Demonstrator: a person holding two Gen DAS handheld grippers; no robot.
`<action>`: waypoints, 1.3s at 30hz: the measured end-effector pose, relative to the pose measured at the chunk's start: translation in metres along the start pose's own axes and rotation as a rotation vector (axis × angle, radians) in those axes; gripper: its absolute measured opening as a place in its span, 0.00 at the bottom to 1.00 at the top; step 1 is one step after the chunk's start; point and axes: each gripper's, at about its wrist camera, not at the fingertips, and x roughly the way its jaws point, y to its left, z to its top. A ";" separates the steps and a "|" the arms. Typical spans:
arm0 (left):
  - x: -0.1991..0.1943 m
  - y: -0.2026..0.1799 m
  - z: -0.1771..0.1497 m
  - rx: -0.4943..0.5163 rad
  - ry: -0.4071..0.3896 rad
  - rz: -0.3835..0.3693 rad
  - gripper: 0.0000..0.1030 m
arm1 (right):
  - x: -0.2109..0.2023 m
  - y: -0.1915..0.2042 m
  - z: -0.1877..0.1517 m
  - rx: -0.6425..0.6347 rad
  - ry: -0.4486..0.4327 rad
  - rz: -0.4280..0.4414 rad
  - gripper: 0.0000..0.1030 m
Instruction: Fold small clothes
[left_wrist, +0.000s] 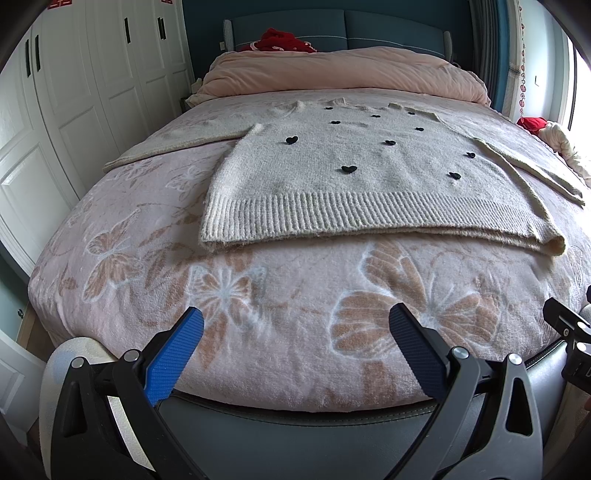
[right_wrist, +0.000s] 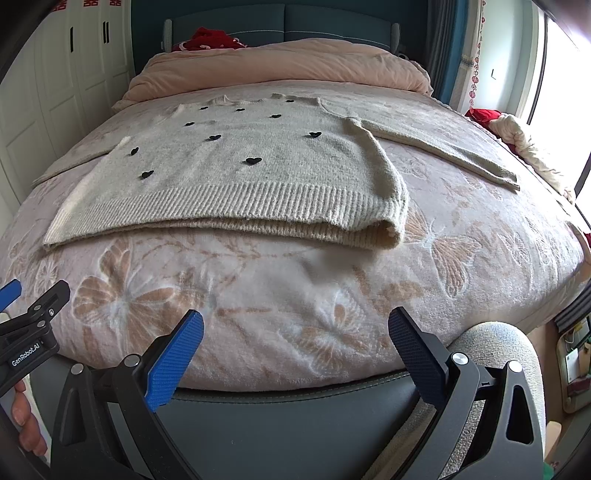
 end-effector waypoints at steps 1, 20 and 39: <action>0.000 0.000 0.000 -0.001 0.000 0.000 0.95 | 0.000 0.000 0.000 0.000 0.000 0.000 0.95; -0.005 -0.010 0.043 0.007 0.020 -0.044 0.95 | 0.030 -0.120 0.079 0.212 -0.087 0.057 0.95; 0.031 -0.091 0.111 0.070 0.049 -0.016 0.95 | 0.224 -0.449 0.172 0.879 -0.058 -0.053 0.71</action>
